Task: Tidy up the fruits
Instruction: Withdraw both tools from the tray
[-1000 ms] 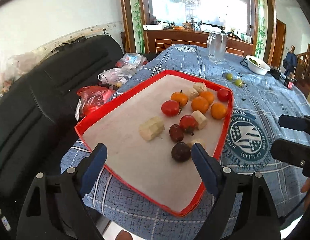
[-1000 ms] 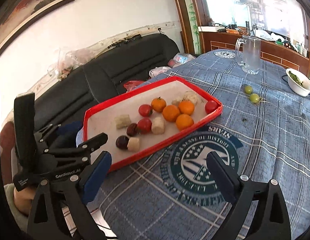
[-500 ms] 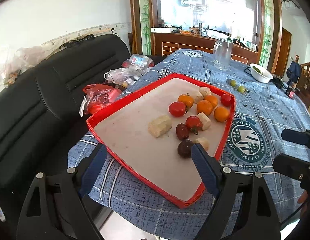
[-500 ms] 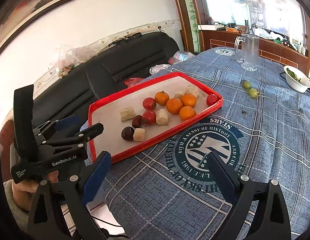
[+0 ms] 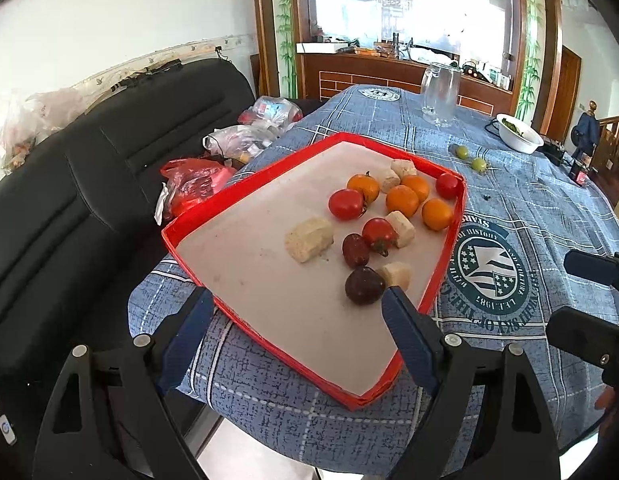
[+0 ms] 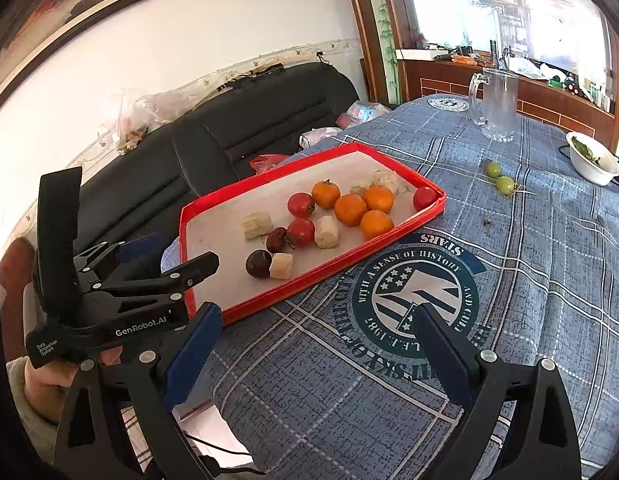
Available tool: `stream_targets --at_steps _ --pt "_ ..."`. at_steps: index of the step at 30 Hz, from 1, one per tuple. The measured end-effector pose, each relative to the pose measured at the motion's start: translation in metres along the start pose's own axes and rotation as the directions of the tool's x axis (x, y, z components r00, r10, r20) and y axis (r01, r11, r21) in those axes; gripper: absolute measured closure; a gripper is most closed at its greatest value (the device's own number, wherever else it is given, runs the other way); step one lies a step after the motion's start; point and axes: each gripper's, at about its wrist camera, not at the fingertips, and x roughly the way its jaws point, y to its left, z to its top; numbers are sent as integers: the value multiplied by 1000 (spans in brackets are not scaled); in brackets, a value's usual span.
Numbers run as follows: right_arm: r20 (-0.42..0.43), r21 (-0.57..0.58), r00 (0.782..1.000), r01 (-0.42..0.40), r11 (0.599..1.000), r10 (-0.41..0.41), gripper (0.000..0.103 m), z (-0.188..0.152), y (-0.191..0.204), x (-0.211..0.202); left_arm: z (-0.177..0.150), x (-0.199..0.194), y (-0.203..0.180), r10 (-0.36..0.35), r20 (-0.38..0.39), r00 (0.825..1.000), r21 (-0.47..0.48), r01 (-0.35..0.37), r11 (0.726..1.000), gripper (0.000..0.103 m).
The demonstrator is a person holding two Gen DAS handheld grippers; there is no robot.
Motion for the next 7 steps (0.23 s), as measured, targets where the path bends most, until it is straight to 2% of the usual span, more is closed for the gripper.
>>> stream_targets --at_steps 7 --pt "-3 18 1000 3 1000 -3 6 0 -4 1 0 1 -2 -1 -3 1000 8 1 1000 16"
